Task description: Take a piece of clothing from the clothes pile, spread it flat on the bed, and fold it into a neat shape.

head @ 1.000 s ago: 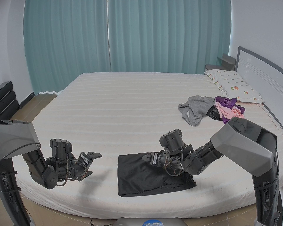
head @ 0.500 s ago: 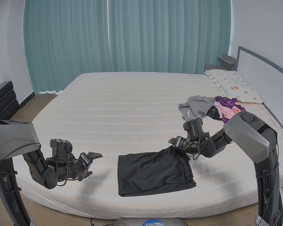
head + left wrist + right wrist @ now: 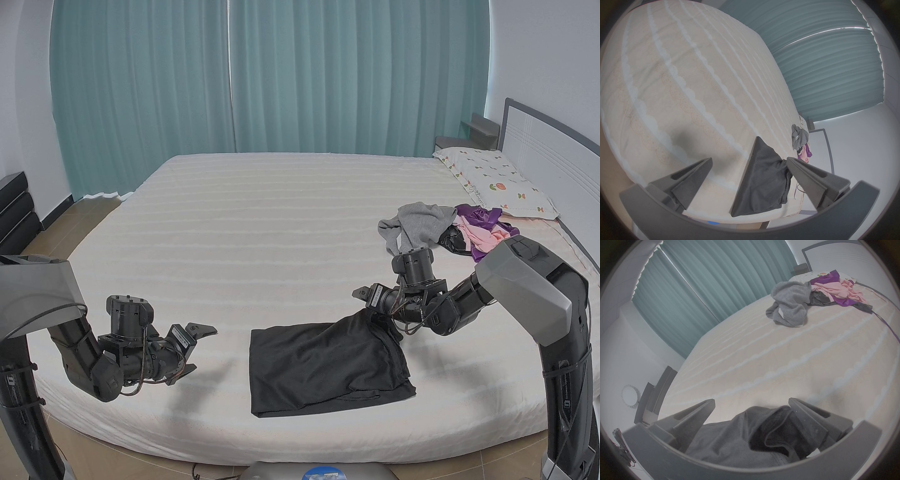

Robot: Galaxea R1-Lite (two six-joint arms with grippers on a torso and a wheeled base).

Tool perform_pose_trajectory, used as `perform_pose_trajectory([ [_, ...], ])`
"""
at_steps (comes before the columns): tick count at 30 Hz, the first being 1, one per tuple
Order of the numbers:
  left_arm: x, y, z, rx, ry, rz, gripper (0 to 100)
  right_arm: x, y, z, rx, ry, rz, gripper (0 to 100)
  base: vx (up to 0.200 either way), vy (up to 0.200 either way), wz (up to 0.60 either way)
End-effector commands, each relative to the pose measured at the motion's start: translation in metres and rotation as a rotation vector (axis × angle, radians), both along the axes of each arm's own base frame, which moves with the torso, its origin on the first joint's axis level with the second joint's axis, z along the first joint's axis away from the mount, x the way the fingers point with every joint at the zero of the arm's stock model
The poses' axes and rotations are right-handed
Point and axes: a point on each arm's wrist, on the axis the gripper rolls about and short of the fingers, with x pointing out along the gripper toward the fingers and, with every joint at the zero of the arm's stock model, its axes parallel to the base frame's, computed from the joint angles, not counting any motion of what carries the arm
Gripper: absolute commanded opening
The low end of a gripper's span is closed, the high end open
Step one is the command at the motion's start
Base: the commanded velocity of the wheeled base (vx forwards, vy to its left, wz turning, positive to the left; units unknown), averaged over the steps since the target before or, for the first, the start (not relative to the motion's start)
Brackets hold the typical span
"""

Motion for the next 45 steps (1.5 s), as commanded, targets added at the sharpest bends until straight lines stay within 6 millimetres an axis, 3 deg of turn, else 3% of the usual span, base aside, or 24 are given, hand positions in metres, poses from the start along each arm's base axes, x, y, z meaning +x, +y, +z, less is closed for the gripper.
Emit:
perform_pose_trajectory([
  [1, 0.0, 0.0, -0.001, 0.0, 0.003, 0.001, 100, -0.002, 0.003, -0.007, -0.004, 0.011, 0.01, 100, 0.0, 0.0, 0.0],
  [5, 0.0, 0.0, -0.001, 0.001, 0.003, 0.0, 100, -0.004, 0.007, -0.01, -0.02, 0.021, 0.025, 100, 0.0, 0.0, 0.0],
  [6, 0.0, 0.0, -0.001, 0.0, 0.003, -0.001, 100, -0.003, 0.006, -0.01, -0.025, 0.021, 0.027, 0, 0.0, 0.0, 0.0],
  [17, 0.0, 0.0, -0.001, 0.002, 0.003, -0.001, 100, 0.005, -0.017, -0.017, -0.079, 0.02, -0.024, 0, 0.0, 0.0, 0.0],
  [29, 0.0, 0.0, -0.002, 0.007, 0.003, 0.0, 100, 0.003, -0.023, -0.021, -0.075, 0.041, -0.037, 0, 0.0, 0.0, 0.0],
  [30, 0.0, 0.0, -0.002, 0.007, 0.003, 0.0, 100, 0.002, -0.023, -0.02, -0.072, 0.037, -0.037, 100, 0.0, 0.0, 0.0],
  [34, 0.0, -0.001, -0.002, 0.007, 0.004, -0.001, 100, -0.005, -0.027, -0.004, -0.032, 0.039, -0.038, 100, 0.0, 0.0, 0.0],
  [37, 0.0, -0.001, -0.002, 0.007, 0.004, -0.001, 100, -0.025, -0.04, 0.013, 0.037, 0.078, 0.02, 100, 0.0, 0.0, 0.0],
  [42, 0.0, -0.001, -0.002, 0.007, 0.004, -0.001, 100, -0.056, -0.059, 0.013, 0.065, 0.124, 0.055, 100, 0.0, 0.0, 0.0],
  [44, 0.0, -0.001, -0.002, 0.007, 0.004, -0.001, 100, -0.057, -0.059, 0.014, 0.068, 0.121, 0.058, 100, 0.0, 0.0, 0.0],
  [45, 0.0, -0.001, -0.002, 0.007, 0.004, -0.001, 100, -0.083, -0.065, 0.009, 0.099, 0.124, 0.102, 100, 0.0, 0.0, 0.0],
])
